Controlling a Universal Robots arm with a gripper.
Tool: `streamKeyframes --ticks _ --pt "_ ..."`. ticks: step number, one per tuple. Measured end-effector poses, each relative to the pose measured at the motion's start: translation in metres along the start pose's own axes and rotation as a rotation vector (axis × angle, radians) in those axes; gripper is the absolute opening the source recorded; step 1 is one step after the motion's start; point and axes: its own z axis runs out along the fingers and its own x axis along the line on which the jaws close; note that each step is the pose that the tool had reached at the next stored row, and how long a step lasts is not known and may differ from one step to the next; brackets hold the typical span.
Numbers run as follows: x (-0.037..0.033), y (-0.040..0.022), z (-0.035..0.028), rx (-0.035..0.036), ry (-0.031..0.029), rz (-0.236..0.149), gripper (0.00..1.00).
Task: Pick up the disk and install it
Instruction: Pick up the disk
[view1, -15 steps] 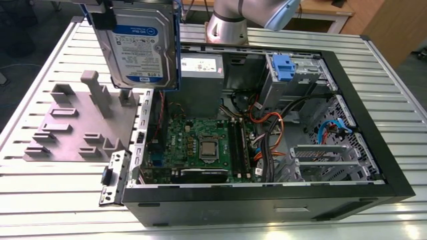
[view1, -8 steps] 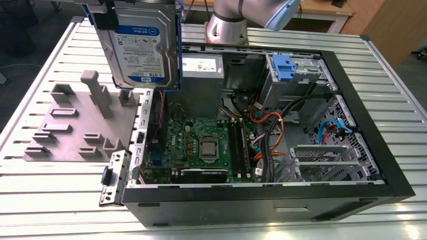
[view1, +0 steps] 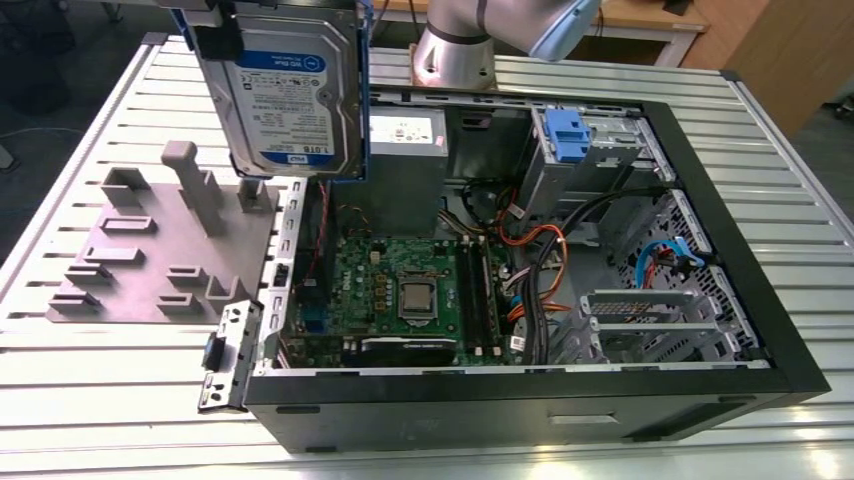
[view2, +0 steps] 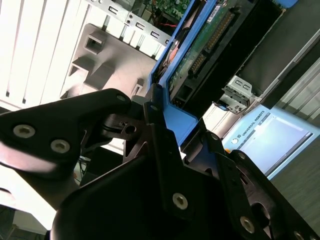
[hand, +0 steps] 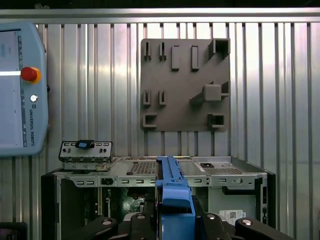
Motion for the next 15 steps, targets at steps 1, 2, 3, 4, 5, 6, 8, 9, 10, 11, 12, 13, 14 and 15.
streamKeyframes --ticks 1,2,3,4,5,6,8,9,10,11,12,13,14,15 --pt "0.0 0.0 0.0 0.0 0.0 0.0 0.36" --pt "0.0 -0.0001 0.0 0.0 0.0 0.0 0.36" --pt "0.0 -0.0001 0.0 -0.0001 0.0 0.0 0.36" --pt "0.0 -0.0005 0.0 0.0 -0.0001 0.0 0.36" --pt "-0.0001 -0.0015 0.0 0.0 0.0 0.0 0.36" --pt "-0.0001 -0.0025 0.0 -0.0001 0.0 0.0 0.36" --pt "-0.0001 -0.004 0.0 0.0 0.0 0.0 0.36" --pt "-0.0001 -0.0044 0.0 0.0 -0.0001 0.0 0.36" --pt "-0.0001 -0.0045 0.0 0.0 0.0 0.0 0.36" --pt "-0.0001 -0.0045 0.0 0.0 0.0 0.0 0.36" --pt "-0.0001 -0.0046 0.0 0.0 0.0 0.0 0.36" --pt "-0.0002 -0.0046 -0.0001 -0.0001 0.0001 0.0 0.36" --pt "-0.0002 -0.0047 0.0 0.0 0.0 0.0 0.36" --pt "-0.0002 -0.0047 0.0 0.0 0.0 0.0 0.36"
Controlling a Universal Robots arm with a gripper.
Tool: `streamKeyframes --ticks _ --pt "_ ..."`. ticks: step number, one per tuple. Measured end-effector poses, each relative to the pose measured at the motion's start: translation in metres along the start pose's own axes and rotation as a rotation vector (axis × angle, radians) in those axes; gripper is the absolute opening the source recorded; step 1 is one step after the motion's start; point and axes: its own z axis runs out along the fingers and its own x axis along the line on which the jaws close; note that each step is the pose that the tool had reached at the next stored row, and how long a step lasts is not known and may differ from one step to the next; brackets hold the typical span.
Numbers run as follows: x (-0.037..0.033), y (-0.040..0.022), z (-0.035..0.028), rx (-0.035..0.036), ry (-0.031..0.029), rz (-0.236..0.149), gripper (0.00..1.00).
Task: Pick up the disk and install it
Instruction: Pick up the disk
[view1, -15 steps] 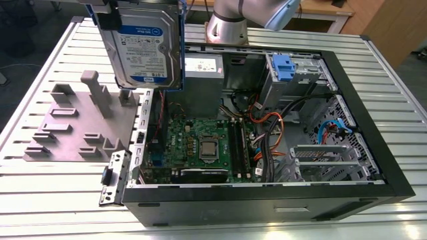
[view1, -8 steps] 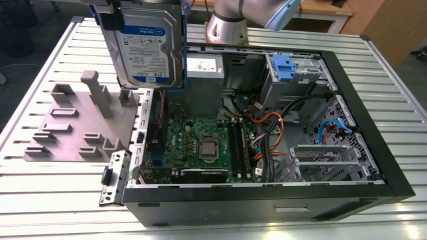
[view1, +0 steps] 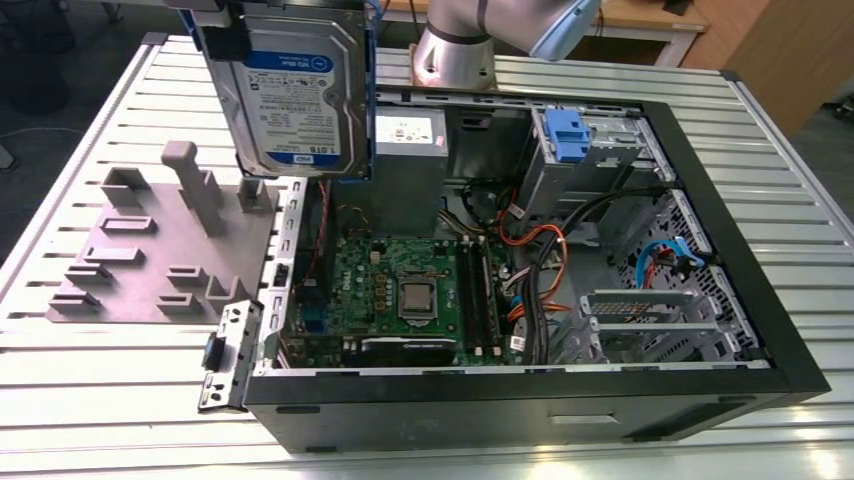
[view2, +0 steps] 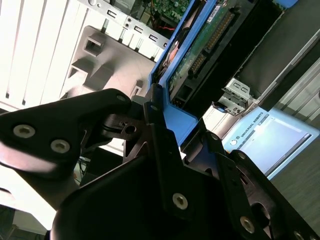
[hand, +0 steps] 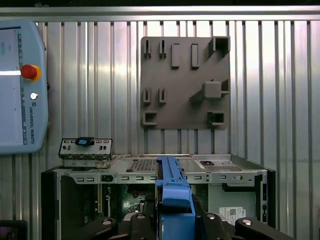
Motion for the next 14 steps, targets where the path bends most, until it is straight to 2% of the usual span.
streamKeyframes --ticks 5,14 --pt "-0.0001 -0.0015 0.0 0.0 0.0 0.0 0.36" --pt "-0.0002 -0.0081 0.0 0.0 0.0 0.0 0.36"
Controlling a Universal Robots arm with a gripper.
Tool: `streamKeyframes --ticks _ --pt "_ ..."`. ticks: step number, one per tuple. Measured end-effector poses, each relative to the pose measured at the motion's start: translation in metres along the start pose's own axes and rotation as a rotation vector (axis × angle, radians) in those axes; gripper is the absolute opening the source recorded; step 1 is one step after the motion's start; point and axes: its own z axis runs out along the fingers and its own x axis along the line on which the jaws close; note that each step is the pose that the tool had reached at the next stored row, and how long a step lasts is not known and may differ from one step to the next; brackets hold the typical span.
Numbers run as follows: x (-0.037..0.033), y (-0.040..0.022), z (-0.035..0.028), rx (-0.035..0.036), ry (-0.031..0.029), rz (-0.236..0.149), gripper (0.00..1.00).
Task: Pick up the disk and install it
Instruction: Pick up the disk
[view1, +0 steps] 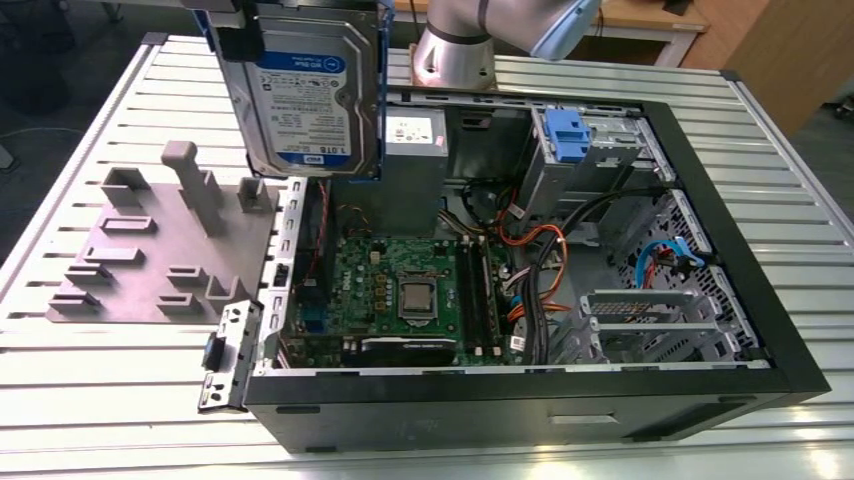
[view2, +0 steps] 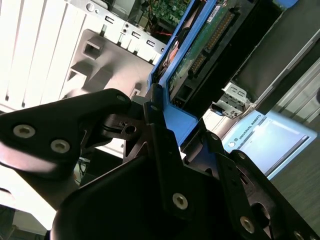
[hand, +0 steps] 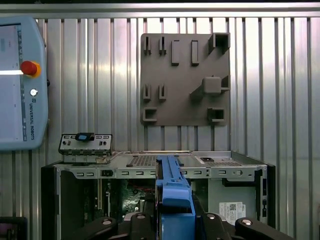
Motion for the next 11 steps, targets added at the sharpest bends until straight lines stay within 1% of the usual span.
streamKeyframes --ticks 11 --pt "-0.0002 -0.008 0.0 0.0 -0.0001 0.0 0.36"
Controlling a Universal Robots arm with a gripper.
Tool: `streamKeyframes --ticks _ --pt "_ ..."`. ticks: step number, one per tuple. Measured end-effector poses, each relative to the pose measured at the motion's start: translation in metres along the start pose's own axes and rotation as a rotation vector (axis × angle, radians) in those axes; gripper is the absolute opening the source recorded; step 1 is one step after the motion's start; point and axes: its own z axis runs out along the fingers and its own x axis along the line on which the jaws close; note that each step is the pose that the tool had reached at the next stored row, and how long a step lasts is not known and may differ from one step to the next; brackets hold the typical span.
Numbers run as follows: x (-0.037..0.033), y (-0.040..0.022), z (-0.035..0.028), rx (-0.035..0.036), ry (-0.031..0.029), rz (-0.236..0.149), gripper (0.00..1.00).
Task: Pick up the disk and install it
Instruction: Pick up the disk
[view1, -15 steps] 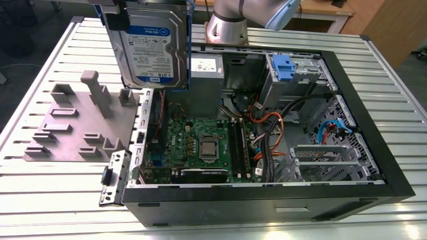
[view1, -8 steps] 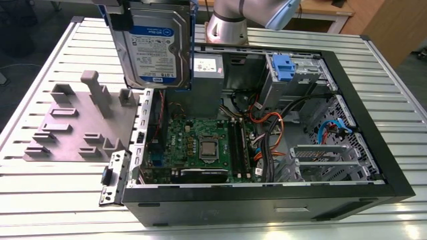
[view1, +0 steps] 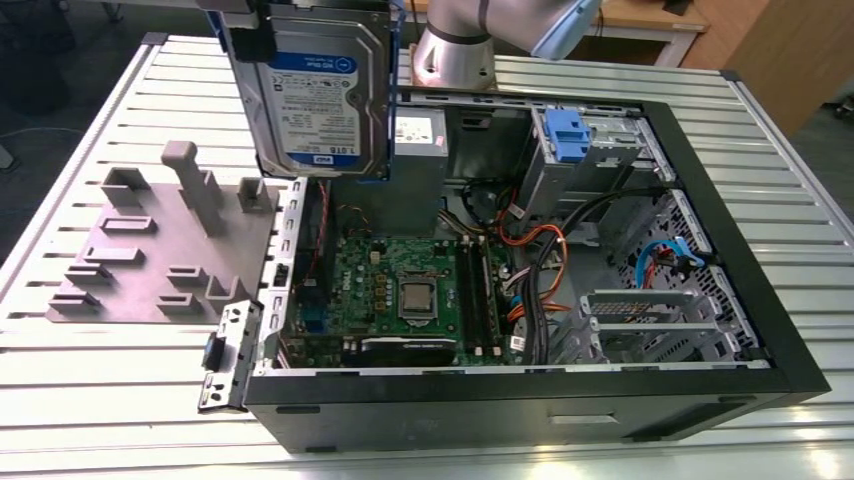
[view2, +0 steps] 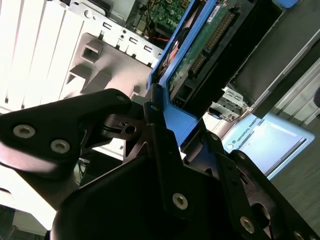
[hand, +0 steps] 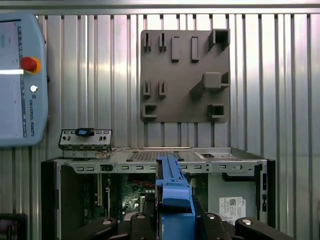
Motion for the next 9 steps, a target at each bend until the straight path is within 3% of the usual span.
streamKeyframes --ticks 9 --pt "-0.0001 -0.0011 0.0 0.0 0.0 0.0 0.36"
